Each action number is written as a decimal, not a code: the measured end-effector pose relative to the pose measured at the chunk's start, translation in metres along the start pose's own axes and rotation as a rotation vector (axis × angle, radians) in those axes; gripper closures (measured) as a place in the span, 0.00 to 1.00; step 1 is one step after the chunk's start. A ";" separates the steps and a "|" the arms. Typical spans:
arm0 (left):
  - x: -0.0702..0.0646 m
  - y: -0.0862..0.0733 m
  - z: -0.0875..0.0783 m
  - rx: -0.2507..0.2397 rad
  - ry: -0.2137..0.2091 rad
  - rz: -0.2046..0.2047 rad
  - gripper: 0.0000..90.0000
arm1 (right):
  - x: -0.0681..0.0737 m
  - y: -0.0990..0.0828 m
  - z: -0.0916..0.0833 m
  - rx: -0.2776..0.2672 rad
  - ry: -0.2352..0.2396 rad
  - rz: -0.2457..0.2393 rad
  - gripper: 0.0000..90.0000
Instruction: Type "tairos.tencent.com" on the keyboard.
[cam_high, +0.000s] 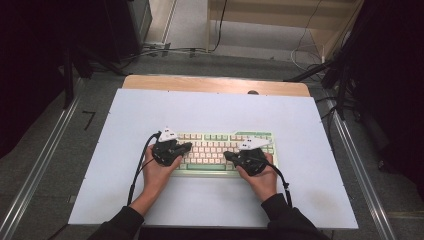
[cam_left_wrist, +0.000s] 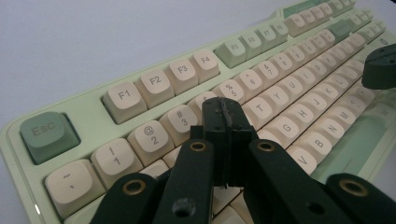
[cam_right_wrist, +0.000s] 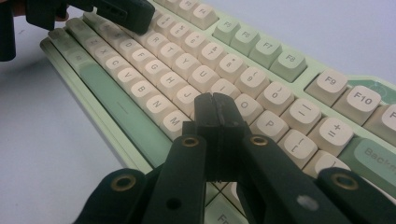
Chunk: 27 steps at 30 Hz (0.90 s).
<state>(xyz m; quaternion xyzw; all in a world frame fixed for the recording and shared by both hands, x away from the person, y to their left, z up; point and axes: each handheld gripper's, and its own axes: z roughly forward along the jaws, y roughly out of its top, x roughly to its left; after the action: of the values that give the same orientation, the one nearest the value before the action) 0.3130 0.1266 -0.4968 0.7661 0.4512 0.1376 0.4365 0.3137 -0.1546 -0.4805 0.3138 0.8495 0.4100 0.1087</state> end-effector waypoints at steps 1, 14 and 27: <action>0.000 0.000 0.001 -0.004 -0.010 -0.004 1.00 | 0.000 0.000 0.000 0.000 -0.001 0.000 0.98; 0.000 0.000 -0.008 -0.050 -0.014 -0.028 1.00 | 0.003 0.000 0.003 0.002 0.005 -0.010 0.97; 0.000 -0.001 -0.008 -0.061 -0.036 -0.053 1.00 | 0.011 0.003 0.010 0.005 0.020 -0.020 0.98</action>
<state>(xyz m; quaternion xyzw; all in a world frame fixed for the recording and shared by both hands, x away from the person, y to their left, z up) 0.3073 0.1310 -0.4923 0.7428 0.4590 0.1260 0.4709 0.3113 -0.1400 -0.4841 0.3013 0.8547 0.4099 0.1036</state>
